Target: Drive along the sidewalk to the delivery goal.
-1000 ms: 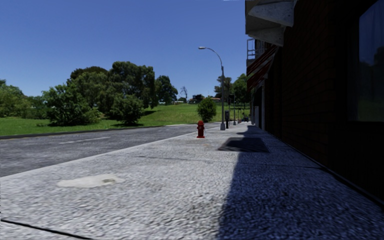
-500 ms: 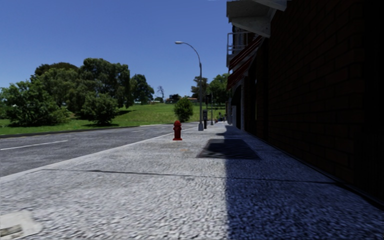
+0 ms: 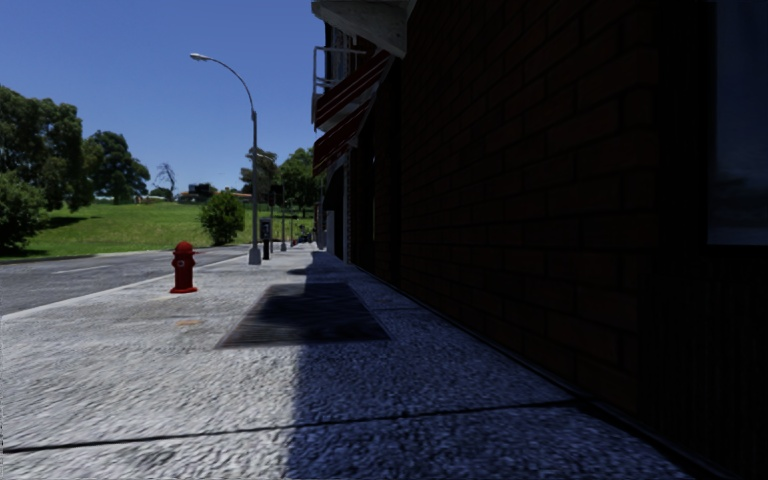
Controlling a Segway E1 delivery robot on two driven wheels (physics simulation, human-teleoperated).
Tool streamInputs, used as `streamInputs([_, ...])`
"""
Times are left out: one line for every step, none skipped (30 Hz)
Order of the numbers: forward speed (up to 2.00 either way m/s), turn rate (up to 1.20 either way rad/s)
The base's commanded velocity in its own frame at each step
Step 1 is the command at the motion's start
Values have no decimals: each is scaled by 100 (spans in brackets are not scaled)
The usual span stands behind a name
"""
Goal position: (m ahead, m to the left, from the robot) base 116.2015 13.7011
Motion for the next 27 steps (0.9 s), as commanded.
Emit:
streamInputs([200, 0])
streamInputs([200, 0])
streamInputs([200, 0])
streamInputs([200, 0])
streamInputs([200, 0])
streamInputs([200, 14])
streamInputs([200, 59])
streamInputs([200, 120])
streamInputs([200, 39])
streamInputs([200, 20])
streamInputs([200, 20])
streamInputs([200, 7])
streamInputs([200, 1])
streamInputs([200, 0])
streamInputs([200, 0])
streamInputs([200, 0])
streamInputs([200, 0])
streamInputs([200, 0])
streamInputs([200, 0])
streamInputs([200, 0])
streamInputs([200, 0])
streamInputs([200, 0])
streamInputs([200, 0])
streamInputs([200, 0])
streamInputs([200, 0])
streamInputs([200, 0])
streamInputs([200, 0])
